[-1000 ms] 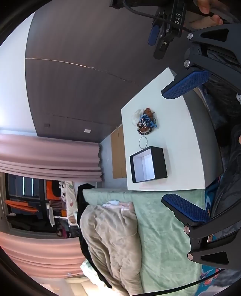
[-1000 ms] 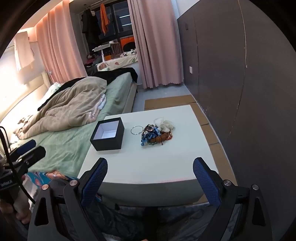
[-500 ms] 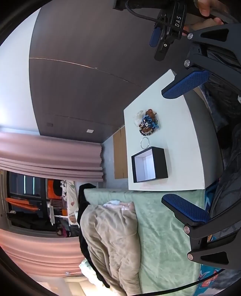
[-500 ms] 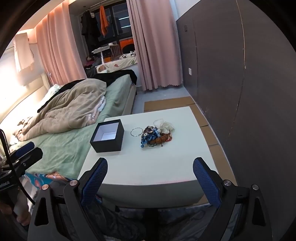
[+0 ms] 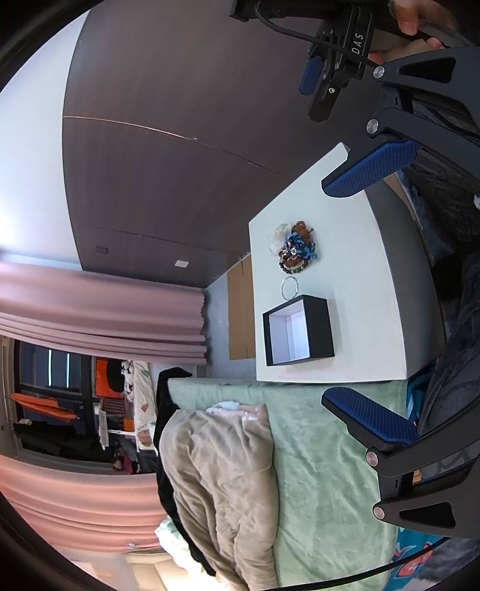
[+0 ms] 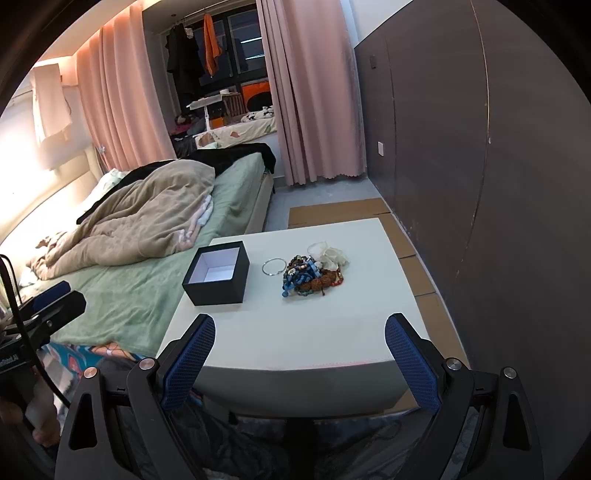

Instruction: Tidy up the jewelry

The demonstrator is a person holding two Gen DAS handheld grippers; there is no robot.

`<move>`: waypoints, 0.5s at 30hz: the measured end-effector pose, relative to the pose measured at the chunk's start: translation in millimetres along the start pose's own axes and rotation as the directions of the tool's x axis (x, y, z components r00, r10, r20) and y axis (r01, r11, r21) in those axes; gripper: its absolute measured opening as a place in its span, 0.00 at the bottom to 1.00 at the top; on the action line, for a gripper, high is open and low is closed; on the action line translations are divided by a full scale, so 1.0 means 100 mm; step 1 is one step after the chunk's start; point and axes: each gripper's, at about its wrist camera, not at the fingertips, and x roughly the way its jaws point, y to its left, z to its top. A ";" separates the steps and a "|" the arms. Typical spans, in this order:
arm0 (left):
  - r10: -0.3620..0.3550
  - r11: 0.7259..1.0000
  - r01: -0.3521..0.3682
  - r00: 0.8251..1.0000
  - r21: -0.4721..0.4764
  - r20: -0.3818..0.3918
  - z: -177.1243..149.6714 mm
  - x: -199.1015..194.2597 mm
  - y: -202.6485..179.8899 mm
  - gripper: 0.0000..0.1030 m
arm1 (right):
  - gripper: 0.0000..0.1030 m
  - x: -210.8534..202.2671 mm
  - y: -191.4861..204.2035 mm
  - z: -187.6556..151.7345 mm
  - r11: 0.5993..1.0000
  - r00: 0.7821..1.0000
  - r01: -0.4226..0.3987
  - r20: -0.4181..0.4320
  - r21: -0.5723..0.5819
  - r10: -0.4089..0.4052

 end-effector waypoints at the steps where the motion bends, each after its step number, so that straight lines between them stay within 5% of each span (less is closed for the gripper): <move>1: 0.001 1.000 -0.001 1.000 0.002 0.001 0.00 0.00 -0.02 0.99 | 0.91 0.00 0.00 0.00 1.000 1.000 0.000 -0.001 0.000 0.000; 15: -0.006 1.000 0.006 1.000 0.006 0.017 0.01 -0.10 -0.04 0.99 | 0.91 0.00 0.00 -0.01 1.000 1.000 -0.002 0.005 -0.003 0.002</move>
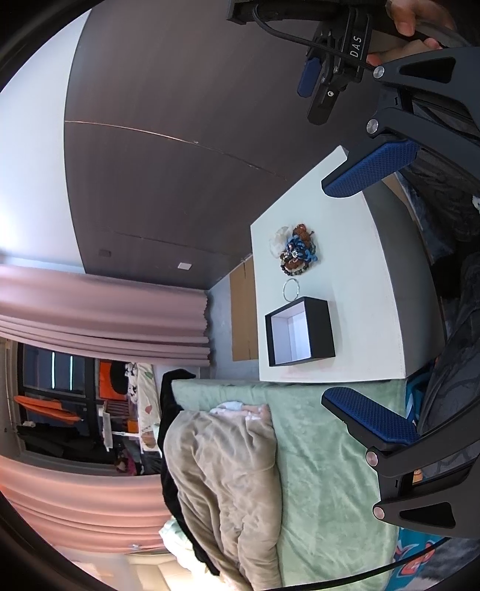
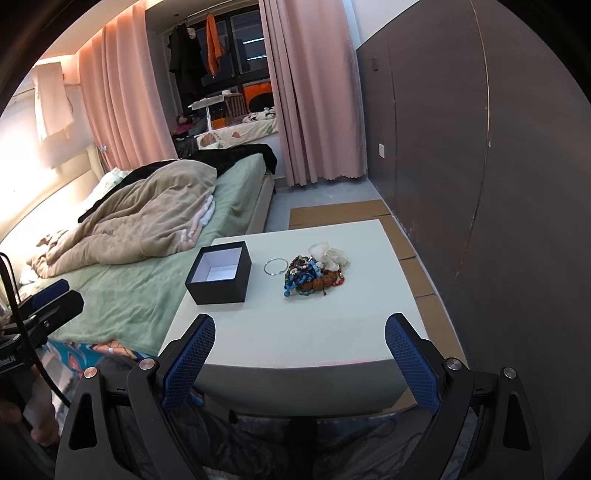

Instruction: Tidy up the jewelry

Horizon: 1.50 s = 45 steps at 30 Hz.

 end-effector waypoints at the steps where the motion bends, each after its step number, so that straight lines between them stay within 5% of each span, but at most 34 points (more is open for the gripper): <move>1: -0.001 1.000 0.001 1.000 0.002 0.001 -0.01 -0.01 0.00 0.99 | 0.91 0.00 0.00 0.00 1.000 1.000 0.000 0.001 0.000 0.000; 31: -0.006 1.000 0.006 1.000 0.010 0.009 0.04 -0.04 -0.05 0.99 | 0.91 -0.03 0.00 0.00 1.000 1.000 -0.001 0.009 0.000 0.001; 45: -0.037 0.999 0.038 0.999 0.039 -0.024 0.30 0.27 -0.06 0.99 | 0.91 0.09 -0.36 0.15 0.998 1.000 0.000 0.012 0.062 -0.001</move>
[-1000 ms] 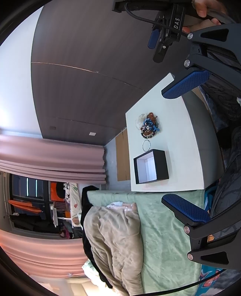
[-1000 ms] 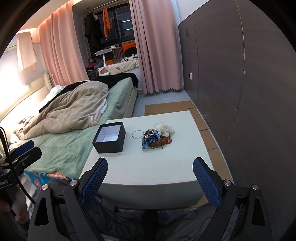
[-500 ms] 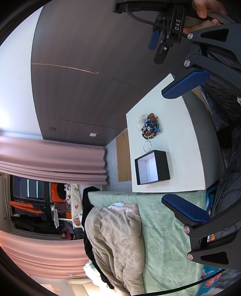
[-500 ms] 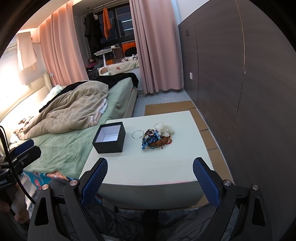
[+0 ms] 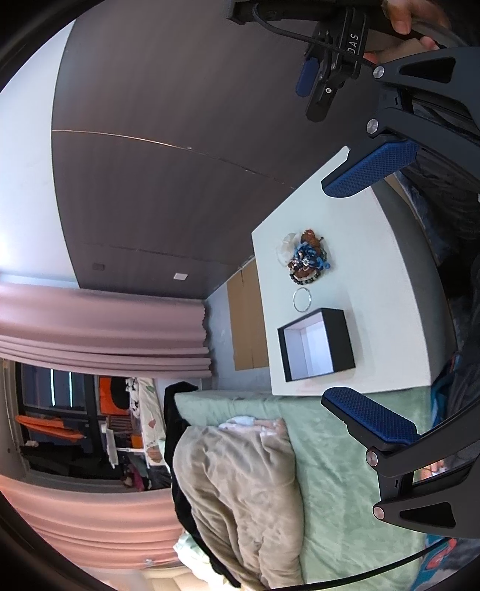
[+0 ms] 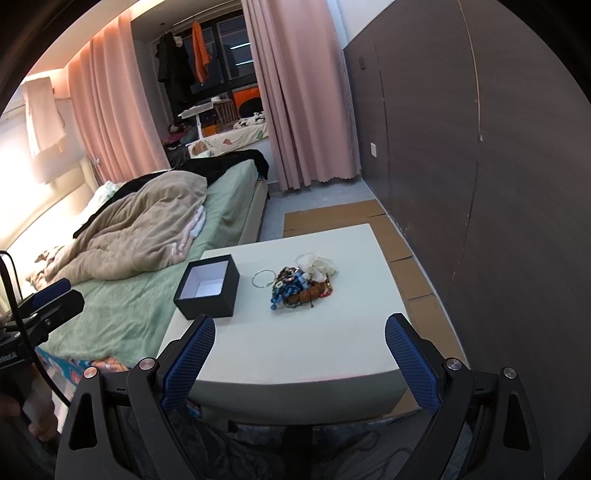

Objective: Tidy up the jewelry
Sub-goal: 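Reach the left gripper into the pile and grasp the blue beaded bracelet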

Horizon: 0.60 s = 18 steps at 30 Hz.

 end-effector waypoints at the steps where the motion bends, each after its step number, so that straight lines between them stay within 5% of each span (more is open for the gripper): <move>1: -0.003 1.000 0.003 1.000 0.001 -0.003 0.02 0.04 -0.01 0.99 | 0.91 0.03 -0.04 0.01 1.000 1.000 0.002 -0.003 0.009 -0.001; 8: -0.022 1.000 0.022 0.999 0.012 -0.038 0.15 0.42 -0.10 0.99 | 0.91 0.25 -0.33 0.06 0.998 1.000 0.009 -0.027 0.070 -0.007; 18: -0.065 0.998 0.068 0.986 0.013 -0.156 0.25 1.13 -0.23 0.78 | 0.91 0.62 -0.69 0.10 0.989 0.997 -0.005 -0.072 0.146 0.016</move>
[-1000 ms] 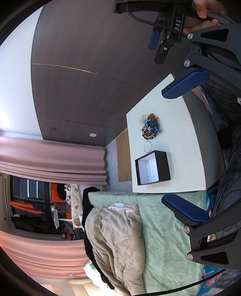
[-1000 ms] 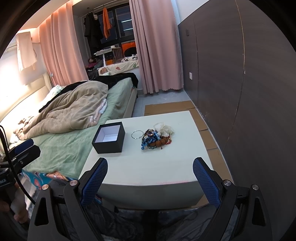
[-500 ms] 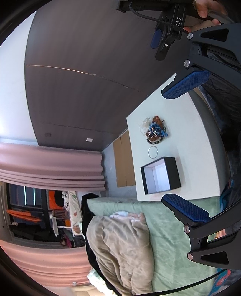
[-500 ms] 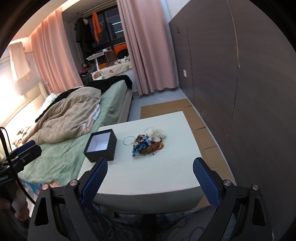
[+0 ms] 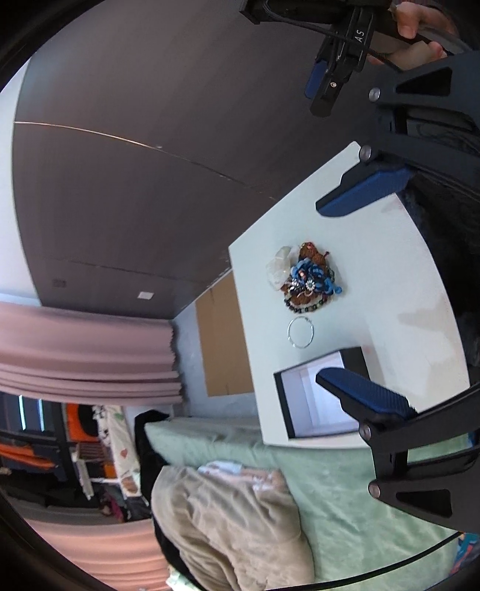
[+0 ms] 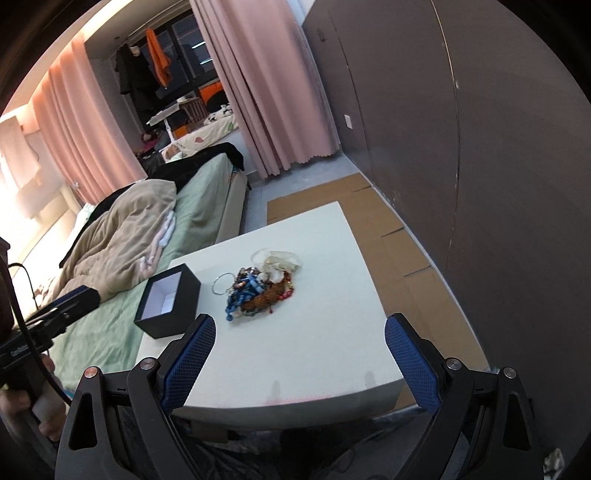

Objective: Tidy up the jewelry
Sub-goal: 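Reach the left gripper into the pile and grasp the blue beaded bracelet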

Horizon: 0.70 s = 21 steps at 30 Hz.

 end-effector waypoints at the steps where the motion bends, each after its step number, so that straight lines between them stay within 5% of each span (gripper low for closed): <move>1: -0.005 1.000 0.005 1.000 0.000 -0.011 0.01 0.06 -0.01 0.76 | 0.91 0.04 -0.03 0.01 1.000 1.000 -0.001 -0.005 0.007 0.001; 21: -0.058 0.998 0.062 0.967 0.010 -0.247 0.09 1.38 -0.12 0.51 | 0.86 0.83 -0.44 0.13 0.994 0.995 -0.046 -0.083 0.098 0.055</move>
